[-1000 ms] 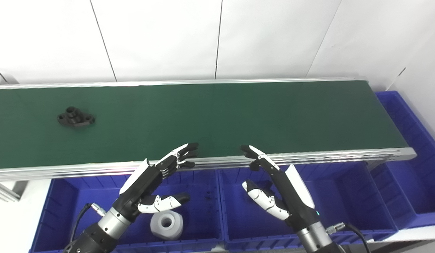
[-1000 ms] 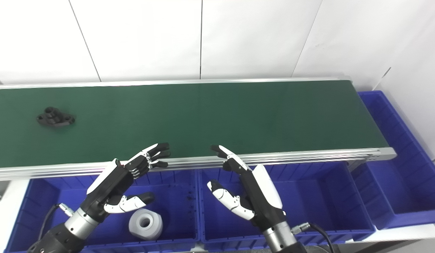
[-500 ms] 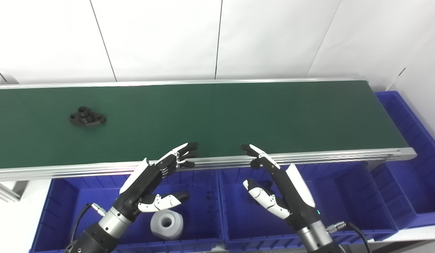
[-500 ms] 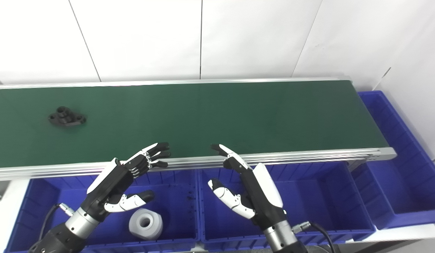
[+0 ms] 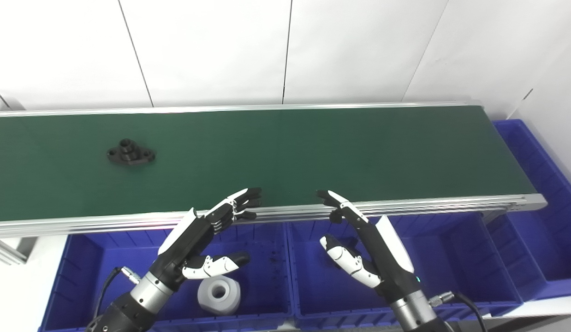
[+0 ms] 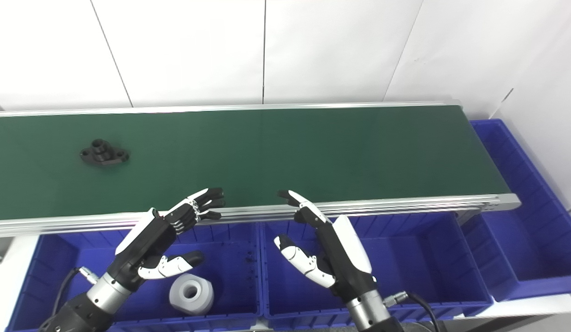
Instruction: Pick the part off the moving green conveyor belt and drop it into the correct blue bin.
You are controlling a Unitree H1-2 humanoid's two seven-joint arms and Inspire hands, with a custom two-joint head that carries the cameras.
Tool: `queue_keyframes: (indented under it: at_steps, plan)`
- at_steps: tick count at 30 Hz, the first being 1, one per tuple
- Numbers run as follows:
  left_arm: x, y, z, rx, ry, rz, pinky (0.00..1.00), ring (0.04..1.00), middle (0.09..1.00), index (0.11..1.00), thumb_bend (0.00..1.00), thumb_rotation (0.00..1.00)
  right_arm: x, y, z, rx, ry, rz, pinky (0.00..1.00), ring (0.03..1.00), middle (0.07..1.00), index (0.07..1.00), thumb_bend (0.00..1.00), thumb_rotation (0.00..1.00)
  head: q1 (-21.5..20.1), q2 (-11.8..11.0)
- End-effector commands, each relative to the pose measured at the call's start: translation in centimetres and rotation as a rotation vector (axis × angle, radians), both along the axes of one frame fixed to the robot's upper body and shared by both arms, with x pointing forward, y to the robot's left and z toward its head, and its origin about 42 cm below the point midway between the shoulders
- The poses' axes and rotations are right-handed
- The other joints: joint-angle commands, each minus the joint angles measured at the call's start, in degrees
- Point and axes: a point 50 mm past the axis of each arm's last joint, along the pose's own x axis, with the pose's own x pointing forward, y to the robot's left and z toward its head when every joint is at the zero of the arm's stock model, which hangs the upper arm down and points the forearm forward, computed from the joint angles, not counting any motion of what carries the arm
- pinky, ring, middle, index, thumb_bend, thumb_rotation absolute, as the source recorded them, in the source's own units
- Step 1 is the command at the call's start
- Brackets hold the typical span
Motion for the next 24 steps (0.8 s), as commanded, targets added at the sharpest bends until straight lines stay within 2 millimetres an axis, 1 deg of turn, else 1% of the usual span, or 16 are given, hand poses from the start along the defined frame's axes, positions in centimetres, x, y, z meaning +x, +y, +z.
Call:
queue_keyframes:
  at_steps: [1,2,3,4,5,6,9,11,12,16,18,21,22,23,24]
  plan:
    - [-0.1,-0.3,0.5,-0.017,-0.055,-0.001,0.81,0.885,0.922,0.9,0.54,0.56,-0.5,-0.4,0.5,0.002,-0.078,0.008,0.81,0.87,0.895,0.879,0.52,0.9,0.63,-0.33]
    - [-0.2,-0.6,0.1,-0.02,-0.048,0.0,0.8,0.88,0.922,0.898,0.55,0.54,-0.7,-0.6,0.2,0.004,-0.074,0.005,0.8,0.865,0.894,0.876,0.51,0.87,3.83,-2.78]
    - [-0.4,-0.8,-0.1,-0.022,-0.043,0.0,0.8,0.88,0.922,0.897,0.55,0.54,-0.8,-0.8,0.0,0.006,-0.072,0.002,0.8,0.865,0.894,0.876,0.51,0.86,3.83,-2.78]
    - [-0.5,-1.0,-0.6,-0.022,-0.04,0.002,0.8,0.878,0.922,0.896,0.56,0.54,-0.9,-0.9,-0.3,0.009,-0.071,0.0,0.8,0.864,0.893,0.875,0.51,0.85,5.07,-5.86]
    - [-0.6,-1.2,-1.0,-0.019,-0.039,0.0,0.79,0.874,0.922,0.895,0.56,0.54,-1.0,-1.1,-0.8,0.018,-0.066,-0.003,0.8,0.862,0.891,0.874,0.5,0.84,5.16,-7.34]
    - [-0.6,-1.4,-1.4,-0.015,-0.037,-0.003,0.79,0.875,0.922,0.897,0.57,0.54,-1.1,-1.1,-1.2,0.021,-0.062,-0.006,0.81,0.868,0.892,0.876,0.49,0.84,5.07,-8.57]
    - [-0.6,-1.6,-2.0,-0.007,-0.03,0.001,0.79,0.875,0.92,0.898,0.56,0.52,-1.1,-1.2,-2.0,0.018,-0.046,-0.013,0.8,0.872,0.893,0.877,0.46,0.85,4.91,-10.52]
    - [-0.6,-1.7,-2.2,-0.002,-0.025,0.006,0.79,0.87,0.914,0.892,0.56,0.51,-1.0,-1.2,-2.1,0.018,-0.037,-0.015,0.79,0.868,0.894,0.874,0.44,0.82,5.13,-11.14]
    - [-0.5,-1.8,-2.2,0.001,-0.024,0.008,0.79,0.87,0.914,0.891,0.57,0.51,-0.9,-1.2,-2.1,0.018,-0.035,-0.015,0.78,0.864,0.893,0.871,0.44,0.79,5.21,-11.15]
    - [-0.4,-1.8,-2.2,0.0,-0.027,0.01,0.79,0.87,0.913,0.888,0.59,0.49,-0.8,-1.1,-1.8,0.015,-0.042,-0.018,0.79,0.871,0.896,0.877,0.42,0.75,5.74,-11.03]
    - [-0.3,-1.8,-2.1,0.003,-0.032,0.01,0.8,0.872,0.913,0.889,0.59,0.49,-0.8,-1.2,-1.8,0.013,-0.046,-0.02,0.8,0.876,0.9,0.883,0.41,0.75,5.87,-10.8]
    - [-0.3,-1.9,-2.1,0.005,-0.032,0.008,0.81,0.879,0.917,0.891,0.59,0.49,-0.8,-1.4,-1.7,0.007,-0.049,-0.023,0.81,0.886,0.907,0.893,0.4,0.76,5.69,-10.42]
    - [-0.3,-1.9,-2.1,0.004,-0.03,0.007,0.81,0.88,0.917,0.891,0.59,0.49,-0.6,-1.4,-1.5,-0.004,-0.06,-0.031,0.81,0.887,0.908,0.894,0.4,0.76,5.62,-10.24]
    - [-0.3,-1.9,-2.1,0.003,-0.03,0.006,0.81,0.882,0.919,0.892,0.59,0.49,-0.4,-1.4,-1.3,-0.013,-0.067,-0.038,0.78,0.872,0.902,0.886,0.39,0.68,5.53,-10.2]
    - [-0.3,-2.0,-2.1,0.001,-0.028,0.005,0.82,0.884,0.92,0.893,0.58,0.49,-0.2,-1.4,-1.0,-0.031,-0.078,-0.048,0.77,0.864,0.898,0.882,0.39,0.64,5.41,-10.13]
